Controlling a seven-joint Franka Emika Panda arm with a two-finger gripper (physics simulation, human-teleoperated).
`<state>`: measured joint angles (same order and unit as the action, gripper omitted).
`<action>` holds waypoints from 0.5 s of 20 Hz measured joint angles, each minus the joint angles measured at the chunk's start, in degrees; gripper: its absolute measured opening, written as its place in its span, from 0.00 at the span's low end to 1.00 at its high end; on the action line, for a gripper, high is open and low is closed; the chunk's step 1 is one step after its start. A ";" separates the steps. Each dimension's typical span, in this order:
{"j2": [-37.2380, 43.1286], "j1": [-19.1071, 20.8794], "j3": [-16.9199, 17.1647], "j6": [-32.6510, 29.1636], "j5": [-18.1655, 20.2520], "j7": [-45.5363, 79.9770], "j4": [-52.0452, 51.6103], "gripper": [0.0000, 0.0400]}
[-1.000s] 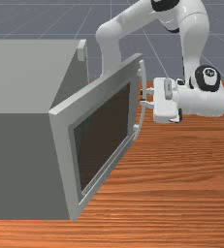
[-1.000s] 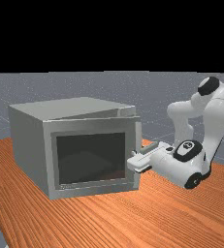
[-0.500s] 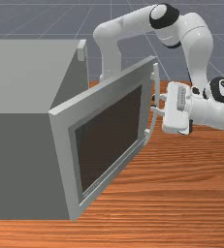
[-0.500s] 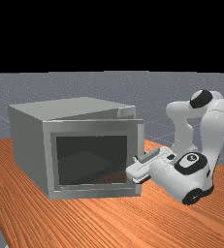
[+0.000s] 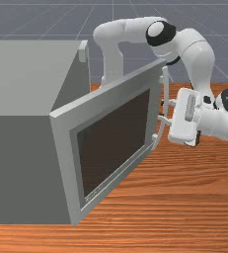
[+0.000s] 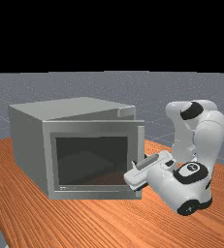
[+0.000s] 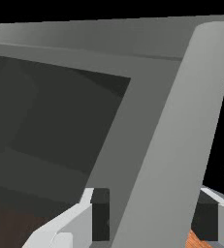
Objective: Open the microwave
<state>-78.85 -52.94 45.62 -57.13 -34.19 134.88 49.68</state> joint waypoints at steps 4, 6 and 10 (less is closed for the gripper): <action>-2.14 1.92 0.26 2.75 0.34 -1.71 -5.13 0.52; -2.33 2.09 0.34 3.07 0.36 -1.74 -5.50 0.52; -5.49 4.64 3.71 5.44 1.85 -4.42 -12.65 0.89</action>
<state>-84.34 -48.30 49.33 -51.69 -32.34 130.46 37.03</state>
